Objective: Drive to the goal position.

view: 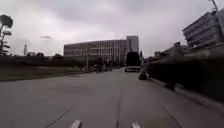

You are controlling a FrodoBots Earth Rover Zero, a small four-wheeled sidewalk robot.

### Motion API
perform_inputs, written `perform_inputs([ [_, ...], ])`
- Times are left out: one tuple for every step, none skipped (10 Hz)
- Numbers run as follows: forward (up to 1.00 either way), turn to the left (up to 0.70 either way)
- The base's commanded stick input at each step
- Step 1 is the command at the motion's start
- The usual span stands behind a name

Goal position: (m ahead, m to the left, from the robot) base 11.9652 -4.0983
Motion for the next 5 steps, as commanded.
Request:
perform_inputs([
  [0.7, 0.0],
  [0.7, 0.0],
  [0.7, 0.0],
  [0.7, 0.0],
  [0.7, 0.0],
])
